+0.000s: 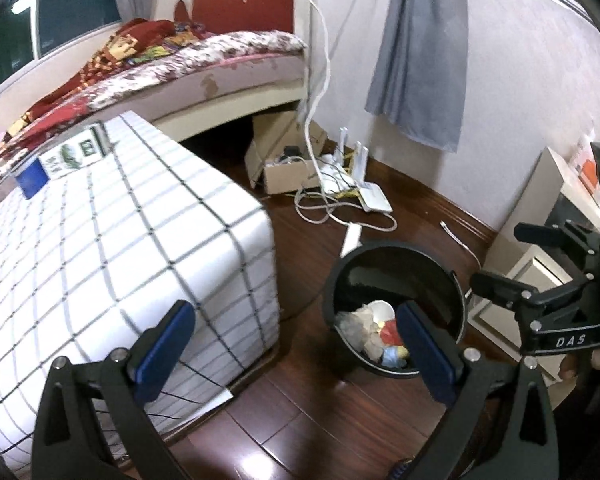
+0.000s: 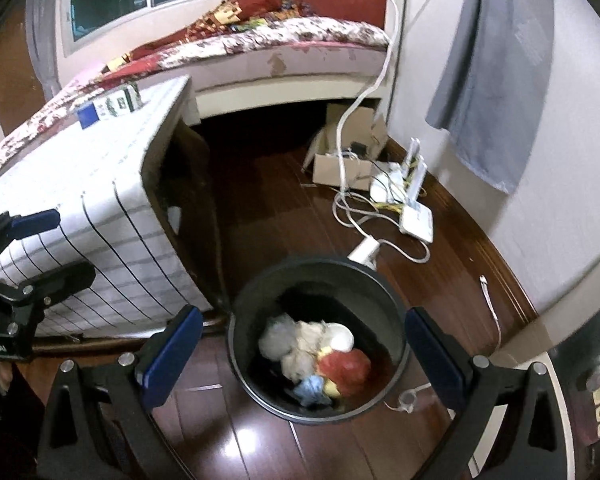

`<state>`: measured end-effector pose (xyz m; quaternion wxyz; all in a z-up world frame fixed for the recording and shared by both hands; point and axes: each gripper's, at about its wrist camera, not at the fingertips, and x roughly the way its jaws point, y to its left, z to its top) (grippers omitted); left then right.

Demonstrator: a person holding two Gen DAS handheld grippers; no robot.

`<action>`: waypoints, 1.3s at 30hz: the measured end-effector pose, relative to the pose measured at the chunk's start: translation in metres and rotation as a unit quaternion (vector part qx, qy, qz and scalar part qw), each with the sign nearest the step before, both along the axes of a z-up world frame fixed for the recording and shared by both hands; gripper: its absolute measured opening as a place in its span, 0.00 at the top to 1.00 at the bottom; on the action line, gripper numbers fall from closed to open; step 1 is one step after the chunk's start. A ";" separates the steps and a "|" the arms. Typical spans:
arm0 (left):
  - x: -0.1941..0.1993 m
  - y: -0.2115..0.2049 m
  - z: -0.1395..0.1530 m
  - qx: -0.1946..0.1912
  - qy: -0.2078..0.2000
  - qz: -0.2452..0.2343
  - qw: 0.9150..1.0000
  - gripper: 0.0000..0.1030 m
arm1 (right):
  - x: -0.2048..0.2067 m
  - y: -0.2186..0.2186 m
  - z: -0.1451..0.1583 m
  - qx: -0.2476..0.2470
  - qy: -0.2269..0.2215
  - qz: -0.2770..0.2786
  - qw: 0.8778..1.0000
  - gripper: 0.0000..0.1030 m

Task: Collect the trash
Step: 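Move both open tools back over the table, then grasp the green carton with the right tool while the left tool grasps the blue cup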

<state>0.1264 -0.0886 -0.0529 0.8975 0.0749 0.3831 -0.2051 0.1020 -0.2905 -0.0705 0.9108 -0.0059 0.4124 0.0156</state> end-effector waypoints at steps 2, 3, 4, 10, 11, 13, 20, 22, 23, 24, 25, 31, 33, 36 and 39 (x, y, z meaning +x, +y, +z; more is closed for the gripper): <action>0.002 0.011 0.004 -0.003 -0.006 0.011 1.000 0.02 | 0.004 0.009 0.004 0.004 -0.009 0.007 1.000 0.01; 0.003 0.017 0.007 -0.005 -0.008 0.017 1.000 0.02 | 0.007 0.016 0.008 0.005 -0.014 0.011 1.000 0.01; 0.004 0.025 0.009 -0.007 -0.012 0.025 1.000 0.02 | 0.009 0.020 0.010 0.005 -0.017 0.014 1.000 0.01; 0.009 0.066 0.017 -0.007 -0.025 0.065 0.998 0.01 | 0.023 0.054 0.027 0.008 -0.051 0.035 0.998 0.01; 0.009 0.071 0.018 -0.006 -0.026 0.072 0.997 0.01 | 0.025 0.059 0.029 0.012 -0.056 0.038 0.998 0.01; 0.011 0.087 0.019 -0.007 -0.028 0.091 0.995 0.01 | 0.031 0.071 0.035 0.022 -0.065 0.047 0.997 0.01; 0.012 0.141 0.023 -0.004 -0.035 0.146 0.989 0.01 | 0.050 0.121 0.043 0.043 -0.082 0.087 0.992 0.01; 0.012 0.157 0.024 -0.002 -0.036 0.161 0.986 0.01 | 0.053 0.137 0.045 0.044 -0.087 0.104 0.990 0.01; 0.013 0.166 0.026 0.000 -0.038 0.169 0.985 0.01 | 0.054 0.144 0.046 0.042 -0.090 0.112 0.989 0.01; 0.014 0.174 0.027 0.002 -0.040 0.175 0.984 0.01 | 0.054 0.153 0.050 0.039 -0.097 0.123 0.987 0.01; 0.015 0.183 0.029 0.004 -0.043 0.182 0.982 0.01 | 0.054 0.159 0.054 0.039 -0.105 0.134 0.985 0.01; 0.030 0.222 0.039 0.009 -0.049 0.218 0.975 0.01 | 0.078 0.189 0.076 0.056 -0.123 0.179 0.975 0.01; 0.036 0.231 0.043 0.006 -0.048 0.225 0.973 0.01 | 0.092 0.200 0.079 0.063 -0.118 0.195 0.972 0.01; 0.050 0.244 0.048 0.007 -0.051 0.233 0.971 0.01 | 0.112 0.219 0.081 0.046 -0.100 0.237 0.965 0.01; 0.072 0.256 0.049 0.000 -0.047 0.238 0.970 0.01 | 0.147 0.239 0.085 0.016 -0.106 0.250 0.962 0.01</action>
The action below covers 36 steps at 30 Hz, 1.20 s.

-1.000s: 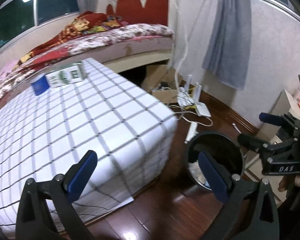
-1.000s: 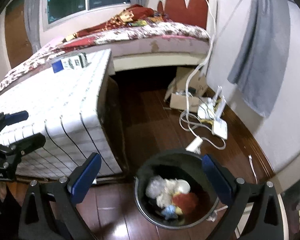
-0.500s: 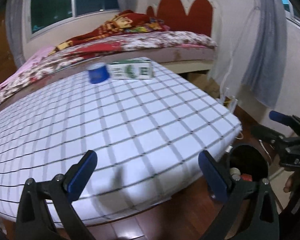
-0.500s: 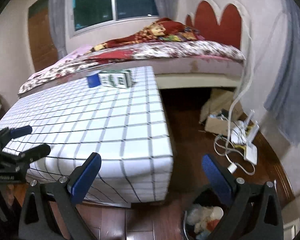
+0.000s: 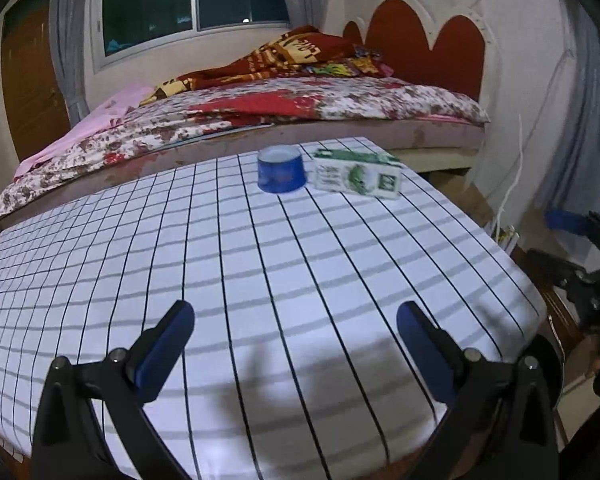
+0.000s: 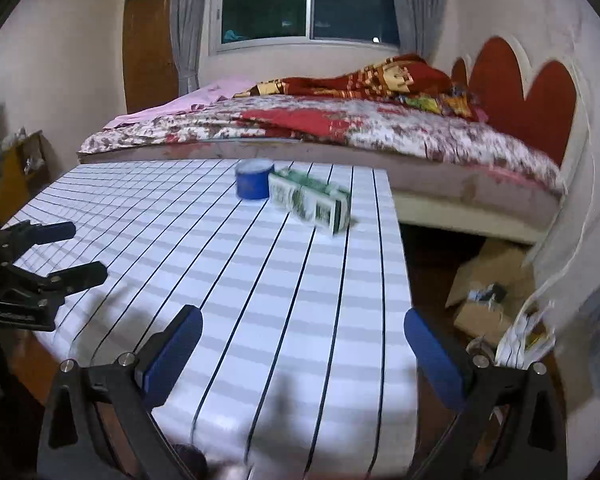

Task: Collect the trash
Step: 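Grasp the green carton with the right tool while the left tool grasps the blue cup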

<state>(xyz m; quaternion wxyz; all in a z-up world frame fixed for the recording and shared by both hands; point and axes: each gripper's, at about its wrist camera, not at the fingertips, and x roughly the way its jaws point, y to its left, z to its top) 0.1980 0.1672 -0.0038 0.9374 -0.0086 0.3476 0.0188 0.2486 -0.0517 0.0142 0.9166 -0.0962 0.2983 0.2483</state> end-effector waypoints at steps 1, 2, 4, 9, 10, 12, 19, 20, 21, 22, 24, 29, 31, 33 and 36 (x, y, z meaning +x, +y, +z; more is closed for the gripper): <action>0.009 0.004 -0.001 -0.002 0.002 0.003 1.000 0.01 | 0.015 0.005 -0.001 0.001 0.004 0.004 1.000 0.01; 0.022 0.008 -0.002 -0.004 0.004 0.005 1.000 0.01 | 0.032 0.011 -0.003 0.000 0.012 0.006 1.000 0.01; 0.040 0.015 -0.006 0.000 0.007 0.012 1.000 0.01 | 0.066 0.025 -0.008 -0.006 0.025 0.006 1.000 0.01; 0.091 0.029 -0.023 -0.006 0.020 0.024 0.999 0.02 | 0.142 0.058 -0.032 -0.042 0.050 0.014 0.998 0.01; 0.100 0.031 -0.025 -0.008 0.022 0.023 0.999 0.02 | 0.155 0.063 -0.037 -0.050 0.053 0.014 0.997 0.01; 0.115 0.034 -0.030 -0.010 0.025 0.021 0.999 0.02 | 0.181 0.072 -0.045 -0.059 0.060 0.017 0.996 0.01; 0.154 0.040 -0.041 -0.029 0.037 0.016 0.999 0.02 | 0.222 0.089 -0.063 -0.057 0.076 0.064 0.993 0.32; 0.156 0.038 -0.041 -0.028 0.036 0.015 0.999 0.02 | 0.224 0.089 -0.063 -0.053 0.079 0.071 0.993 0.36; 0.159 0.037 -0.041 -0.027 0.036 0.013 0.999 0.02 | 0.224 0.089 -0.062 -0.048 0.081 0.077 0.993 0.39; 0.161 0.036 -0.041 -0.026 0.036 0.011 0.999 0.02 | 0.224 0.089 -0.062 -0.044 0.082 0.078 0.993 0.40; 0.166 0.035 -0.041 -0.033 0.036 0.008 0.999 0.02 | 0.225 0.087 -0.061 -0.040 0.090 0.068 0.993 0.47; 0.179 0.027 -0.044 -0.038 0.033 0.008 0.999 0.06 | 0.228 0.072 -0.054 -0.027 0.094 -0.037 0.995 0.56; 0.188 0.022 -0.044 -0.030 0.030 0.008 0.999 0.08 | 0.233 0.071 -0.058 -0.033 0.103 -0.051 0.993 0.58; 0.202 0.019 -0.045 -0.023 0.030 0.012 0.999 0.08 | 0.236 0.069 -0.059 -0.027 0.105 -0.056 0.992 0.59; 0.221 0.021 -0.045 -0.025 0.027 0.024 0.999 0.08 | 0.245 0.063 -0.059 0.000 0.112 -0.068 0.991 0.61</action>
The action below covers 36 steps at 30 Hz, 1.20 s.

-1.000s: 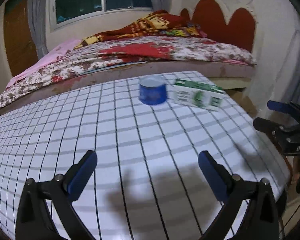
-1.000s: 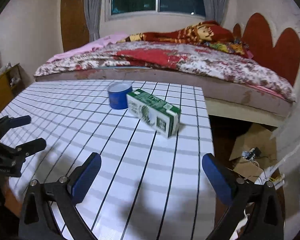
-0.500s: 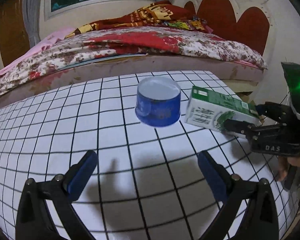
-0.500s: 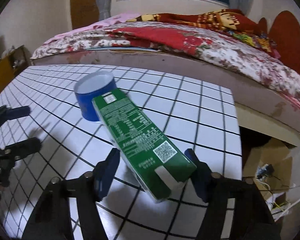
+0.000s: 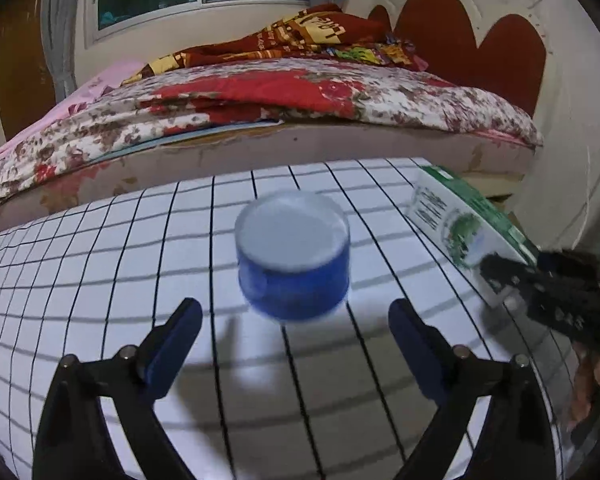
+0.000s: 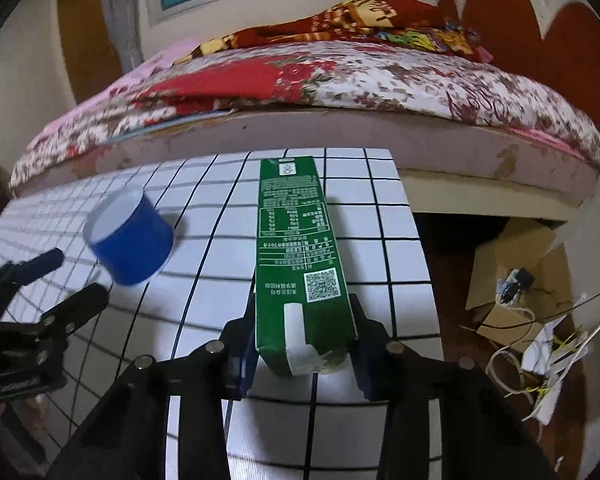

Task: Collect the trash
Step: 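Grasp the green carton with the right tool while the left tool grasps the blue cup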

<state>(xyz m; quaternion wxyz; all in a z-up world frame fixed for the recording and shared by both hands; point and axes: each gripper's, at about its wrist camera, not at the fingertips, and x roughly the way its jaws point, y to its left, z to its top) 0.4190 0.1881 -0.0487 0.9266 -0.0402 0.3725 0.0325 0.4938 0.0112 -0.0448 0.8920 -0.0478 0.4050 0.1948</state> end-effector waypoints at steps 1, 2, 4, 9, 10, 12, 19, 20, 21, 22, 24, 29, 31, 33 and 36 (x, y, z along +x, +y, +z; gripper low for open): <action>0.006 0.001 -0.001 -0.001 0.000 0.004 1.000 0.08 | 0.004 -0.002 0.000 0.012 0.002 -0.001 1.000 0.61; 0.013 0.003 -0.003 -0.002 0.002 0.007 1.000 0.10 | 0.009 -0.003 0.000 0.023 0.005 0.000 1.000 0.61; 0.024 0.005 -0.007 -0.002 0.011 0.010 1.000 0.17 | 0.013 -0.001 0.000 0.029 0.011 0.003 1.000 0.61; 0.038 0.003 -0.014 0.008 0.021 0.006 1.000 0.19 | 0.016 0.008 0.000 0.008 0.004 -0.002 1.000 0.61; 0.040 0.003 -0.014 0.009 0.022 0.003 1.000 0.21 | 0.016 0.009 0.000 0.005 0.002 -0.002 1.000 0.61; 0.042 0.002 -0.014 0.013 0.025 -0.004 1.000 0.25 | 0.014 0.013 0.000 0.000 -0.002 0.005 1.000 0.61; 0.026 0.006 -0.006 0.012 0.003 -0.011 1.000 0.26 | -0.010 0.020 0.002 -0.028 -0.029 0.030 0.999 0.62; 0.023 0.005 -0.004 0.013 0.001 -0.012 1.000 0.26 | -0.013 0.017 0.003 -0.023 -0.030 0.029 0.999 0.62; 0.015 0.005 0.000 0.018 -0.004 -0.014 1.000 0.26 | -0.016 0.015 0.004 -0.019 -0.030 0.027 0.999 0.62; 0.011 0.004 0.002 0.022 -0.008 -0.015 1.000 0.26 | -0.020 0.013 0.006 -0.016 -0.030 0.027 0.999 0.62; -0.004 0.004 0.010 0.022 -0.016 -0.021 0.999 0.26 | -0.032 0.009 0.011 -0.011 -0.035 0.030 0.999 0.62; -0.040 -0.001 0.030 0.050 -0.034 -0.037 0.998 0.26 | -0.072 -0.005 0.035 -0.001 -0.060 0.031 0.998 0.62; -0.058 -0.003 0.040 0.054 -0.041 -0.044 0.997 0.26 | -0.087 -0.011 0.045 0.006 -0.067 0.029 0.997 0.62; -0.074 -0.005 0.048 0.053 -0.048 -0.050 0.996 0.26 | -0.105 -0.019 0.056 0.014 -0.075 0.024 0.997 0.62; -0.101 -0.012 0.058 0.045 -0.057 -0.058 0.996 0.26 | -0.133 -0.031 0.070 0.030 -0.082 0.017 0.996 0.62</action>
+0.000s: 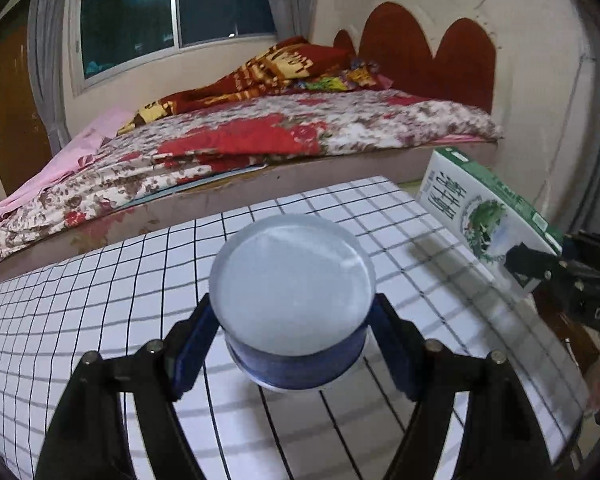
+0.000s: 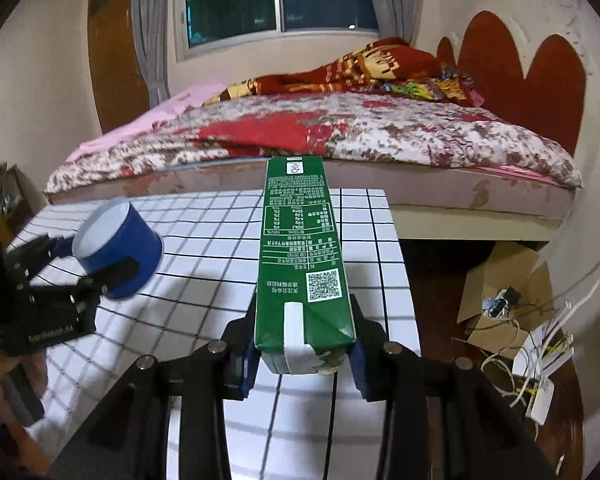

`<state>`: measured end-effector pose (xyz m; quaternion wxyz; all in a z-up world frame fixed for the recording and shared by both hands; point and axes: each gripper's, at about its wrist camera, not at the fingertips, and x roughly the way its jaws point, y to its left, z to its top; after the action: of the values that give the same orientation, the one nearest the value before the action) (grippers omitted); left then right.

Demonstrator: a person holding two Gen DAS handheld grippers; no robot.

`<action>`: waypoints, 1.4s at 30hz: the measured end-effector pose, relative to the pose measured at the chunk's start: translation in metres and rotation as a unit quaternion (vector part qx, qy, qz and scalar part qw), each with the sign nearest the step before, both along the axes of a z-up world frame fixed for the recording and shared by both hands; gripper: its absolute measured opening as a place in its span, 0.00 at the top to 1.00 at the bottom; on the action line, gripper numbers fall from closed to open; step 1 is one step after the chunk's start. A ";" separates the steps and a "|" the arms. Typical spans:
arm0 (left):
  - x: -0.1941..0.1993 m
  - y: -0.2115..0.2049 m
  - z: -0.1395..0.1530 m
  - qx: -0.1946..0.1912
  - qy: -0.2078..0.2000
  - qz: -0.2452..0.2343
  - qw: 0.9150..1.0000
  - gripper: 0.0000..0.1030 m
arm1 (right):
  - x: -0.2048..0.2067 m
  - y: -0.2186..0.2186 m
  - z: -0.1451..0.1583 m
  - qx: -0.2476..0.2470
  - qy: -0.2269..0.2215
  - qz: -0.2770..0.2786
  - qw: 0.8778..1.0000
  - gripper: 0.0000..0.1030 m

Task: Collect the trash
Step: 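Grasp the green carton with the right tool while the left tool grasps the blue cup, then carry the green carton over the bin while the left tool carries the blue cup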

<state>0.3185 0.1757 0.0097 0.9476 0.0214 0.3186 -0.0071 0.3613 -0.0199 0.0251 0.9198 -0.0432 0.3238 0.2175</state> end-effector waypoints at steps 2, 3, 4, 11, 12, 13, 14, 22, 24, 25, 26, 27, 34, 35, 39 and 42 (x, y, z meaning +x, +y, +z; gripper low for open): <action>-0.018 -0.005 0.005 -0.002 -0.007 -0.001 1.000 0.26 | -0.016 -0.007 0.007 0.008 -0.005 -0.004 1.000 0.62; -0.027 -0.007 0.007 -0.006 -0.009 -0.003 1.000 0.26 | -0.026 -0.011 0.010 0.009 -0.008 -0.005 1.000 0.62; -0.036 -0.008 0.009 -0.011 -0.011 -0.004 1.000 0.26 | -0.036 -0.015 0.013 0.010 -0.012 -0.006 1.000 0.62; -0.098 -0.022 0.026 -0.003 -0.036 -0.006 0.999 0.26 | -0.107 -0.048 0.029 0.016 -0.031 -0.017 0.999 0.62; -0.107 -0.025 0.027 -0.007 -0.037 -0.008 0.999 0.26 | -0.116 -0.052 0.030 0.015 -0.033 -0.018 0.999 0.62; -0.114 -0.028 0.028 -0.007 -0.038 -0.010 0.999 0.26 | -0.124 -0.057 0.030 0.014 -0.035 -0.019 0.999 0.62; -0.121 -0.032 0.029 -0.004 -0.040 -0.013 0.999 0.26 | -0.131 -0.062 0.030 0.013 -0.037 -0.021 0.999 0.62; -0.154 -0.082 0.029 -0.002 -0.051 -0.052 0.997 0.26 | -0.186 -0.112 0.028 0.019 -0.042 -0.050 0.998 0.62; -0.158 -0.093 0.025 -0.004 -0.049 -0.059 0.997 0.26 | -0.194 -0.123 0.025 0.013 -0.045 -0.055 0.997 0.62; -0.158 -0.097 0.023 -0.010 -0.045 -0.064 0.997 0.26 | -0.198 -0.127 0.023 0.012 -0.046 -0.058 0.997 0.62; -0.159 -0.102 0.022 -0.012 -0.044 -0.068 0.997 0.26 | -0.202 -0.133 0.021 0.011 -0.046 -0.063 0.997 0.62; -0.160 -0.107 0.021 -0.011 -0.044 -0.072 0.996 0.26 | -0.207 -0.141 0.020 0.011 -0.048 -0.068 0.996 0.62; -0.166 -0.140 0.012 -0.017 -0.037 -0.108 0.993 0.26 | -0.233 -0.180 0.007 0.016 -0.056 -0.101 0.993 0.62; -0.166 -0.145 0.010 -0.019 -0.035 -0.113 0.993 0.26 | -0.236 -0.184 0.005 0.017 -0.057 -0.105 0.993 0.62; -0.170 -0.165 0.004 -0.023 -0.031 -0.133 0.990 0.26 | -0.251 -0.202 -0.002 0.014 -0.062 -0.122 0.990 0.62; -0.171 -0.179 0.002 -0.025 -0.028 -0.150 0.988 0.26 | -0.261 -0.215 -0.007 0.012 -0.064 -0.135 0.989 0.61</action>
<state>0.1475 -0.0034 0.0114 0.9445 0.0455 0.2853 -0.1561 0.1007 -0.2349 0.0179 0.9599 -0.0023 0.2648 0.0919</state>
